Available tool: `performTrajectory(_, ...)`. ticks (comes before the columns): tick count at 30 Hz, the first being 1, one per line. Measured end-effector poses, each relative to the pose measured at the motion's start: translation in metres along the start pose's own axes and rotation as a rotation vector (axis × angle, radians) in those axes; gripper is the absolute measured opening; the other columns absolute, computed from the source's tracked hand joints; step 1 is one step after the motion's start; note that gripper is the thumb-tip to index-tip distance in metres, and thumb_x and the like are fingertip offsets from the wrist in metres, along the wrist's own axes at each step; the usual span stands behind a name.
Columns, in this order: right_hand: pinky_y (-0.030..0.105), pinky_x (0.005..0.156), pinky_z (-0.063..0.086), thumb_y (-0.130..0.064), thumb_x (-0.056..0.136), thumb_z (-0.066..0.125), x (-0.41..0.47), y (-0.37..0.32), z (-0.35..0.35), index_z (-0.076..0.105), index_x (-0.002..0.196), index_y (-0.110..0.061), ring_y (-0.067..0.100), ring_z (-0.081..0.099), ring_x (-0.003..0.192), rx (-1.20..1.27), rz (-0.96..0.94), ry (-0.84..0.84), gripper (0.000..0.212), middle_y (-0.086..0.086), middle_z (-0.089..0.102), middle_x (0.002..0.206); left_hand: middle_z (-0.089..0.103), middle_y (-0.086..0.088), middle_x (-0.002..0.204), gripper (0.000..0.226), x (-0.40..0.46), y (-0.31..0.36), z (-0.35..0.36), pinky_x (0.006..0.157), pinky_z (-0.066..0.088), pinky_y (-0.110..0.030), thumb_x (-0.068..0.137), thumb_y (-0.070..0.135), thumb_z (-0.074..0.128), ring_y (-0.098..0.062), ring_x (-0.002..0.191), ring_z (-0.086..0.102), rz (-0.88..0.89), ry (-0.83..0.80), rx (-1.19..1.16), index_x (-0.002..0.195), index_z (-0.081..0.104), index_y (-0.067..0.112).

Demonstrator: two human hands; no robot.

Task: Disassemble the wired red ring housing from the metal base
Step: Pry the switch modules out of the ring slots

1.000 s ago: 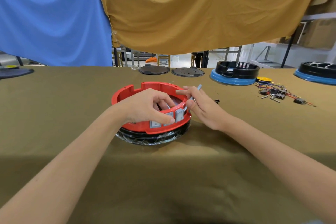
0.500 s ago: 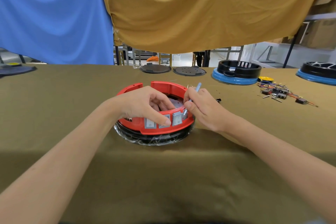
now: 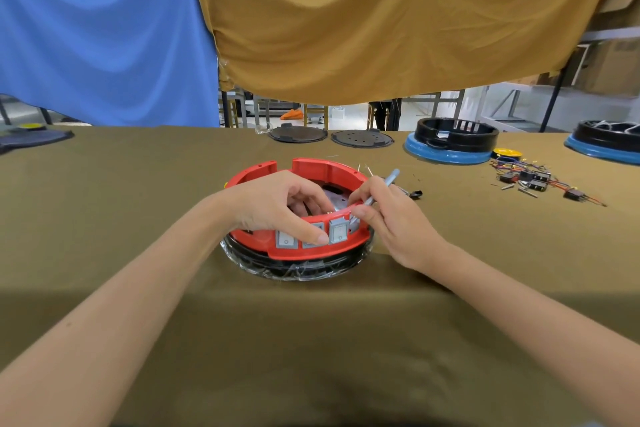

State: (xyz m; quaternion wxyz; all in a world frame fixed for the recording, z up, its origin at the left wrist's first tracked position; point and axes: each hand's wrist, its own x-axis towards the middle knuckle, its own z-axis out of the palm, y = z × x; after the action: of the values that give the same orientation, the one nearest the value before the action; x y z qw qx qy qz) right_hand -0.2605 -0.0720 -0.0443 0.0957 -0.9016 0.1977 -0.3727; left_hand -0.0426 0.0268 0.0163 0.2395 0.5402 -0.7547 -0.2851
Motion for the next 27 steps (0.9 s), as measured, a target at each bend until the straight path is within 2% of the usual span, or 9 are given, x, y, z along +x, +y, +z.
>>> performTrajectory(3, 0.029, 0.078, 0.041, -0.048, 0.099, 0.034, -0.004, -0.004, 0.001, 0.060, 0.103, -0.008, 0.013, 0.049, 0.090, -0.003, -0.051, 0.022, 0.048, -0.001, 0.061, 0.099, 0.074, 0.010, 0.097, 0.032, 0.000, -0.001, 0.000, 0.072, 0.057, -0.022, 0.072, 0.039, 0.083, -0.009, 0.086, 0.071, -0.001, 0.010, 0.000, 0.102, 0.071, 0.034)
performTrajectory(8, 0.027, 0.078, 0.033, -0.040, 0.103, 0.031, 0.000, -0.010, -0.001, 0.057, 0.090, -0.004, 0.013, 0.041, 0.081, -0.016, -0.108, 0.015, 0.047, 0.000, 0.053, 0.086, 0.075, 0.009, 0.096, 0.030, 0.000, 0.000, 0.000, 0.069, 0.054, -0.018, 0.073, 0.037, 0.084, -0.009, 0.084, 0.071, -0.012, 0.006, -0.008, 0.100, 0.073, 0.033)
performTrajectory(11, 0.014, 0.080, 0.030, -0.036, 0.102, 0.029, 0.003, -0.011, 0.001, 0.052, 0.084, -0.004, 0.012, 0.039, 0.077, -0.009, -0.091, 0.037, 0.043, -0.001, 0.051, 0.080, 0.075, 0.010, 0.096, 0.029, 0.001, 0.000, 0.000, 0.071, 0.055, -0.019, 0.074, 0.036, 0.085, -0.009, 0.086, 0.071, -0.016, 0.009, -0.012, 0.100, 0.073, 0.033)
performTrajectory(13, 0.011, 0.078, 0.030, -0.035, 0.103, 0.029, 0.006, -0.011, 0.003, 0.048, 0.080, -0.007, 0.010, 0.037, 0.073, 0.006, -0.086, 0.049, 0.041, -0.007, 0.044, 0.075, 0.075, 0.009, 0.096, 0.028, 0.001, 0.000, 0.000, 0.072, 0.056, -0.019, 0.074, 0.034, 0.085, -0.010, 0.087, 0.071, -0.016, 0.005, -0.023, 0.100, 0.074, 0.032)
performTrajectory(17, 0.017, 0.066, 0.031, -0.034, 0.105, 0.028, 0.013, -0.014, 0.007, 0.045, 0.078, -0.016, 0.005, 0.040, 0.067, 0.024, -0.060, 0.043, 0.036, -0.013, 0.040, 0.070, 0.076, 0.009, 0.094, 0.028, 0.000, -0.001, -0.001, 0.068, 0.053, -0.013, 0.073, 0.031, 0.086, -0.008, 0.085, 0.071, -0.015, 0.002, -0.060, 0.099, 0.075, 0.033)
performTrajectory(21, 0.019, 0.063, 0.034, -0.043, 0.105, 0.026, 0.009, -0.008, 0.004, 0.047, 0.082, -0.012, 0.006, 0.043, 0.067, 0.008, -0.106, 0.042, 0.044, -0.010, 0.045, 0.072, 0.075, 0.010, 0.097, 0.029, -0.001, 0.000, 0.000, 0.070, 0.053, -0.014, 0.075, 0.032, 0.085, -0.007, 0.086, 0.070, -0.005, 0.014, -0.051, 0.101, 0.074, 0.031)
performTrajectory(24, 0.028, 0.068, 0.042, -0.049, 0.103, 0.028, 0.004, -0.004, 0.001, 0.054, 0.093, -0.009, 0.015, 0.050, 0.078, 0.066, -0.077, 0.054, 0.049, 0.002, 0.055, 0.084, 0.074, 0.011, 0.097, 0.030, -0.001, 0.000, 0.000, 0.069, 0.053, -0.015, 0.075, 0.033, 0.084, -0.006, 0.085, 0.070, -0.005, 0.012, -0.029, 0.103, 0.072, 0.031)
performTrajectory(27, 0.030, 0.075, 0.043, -0.045, 0.100, 0.037, 0.005, -0.005, -0.003, 0.054, 0.094, -0.013, 0.020, 0.052, 0.087, 0.138, -0.014, 0.047, 0.037, 0.002, 0.057, 0.091, 0.074, 0.012, 0.097, 0.030, -0.001, 0.000, 0.001, 0.068, 0.052, -0.014, 0.075, 0.033, 0.084, -0.005, 0.083, 0.069, -0.005, 0.015, -0.025, 0.103, 0.072, 0.032)
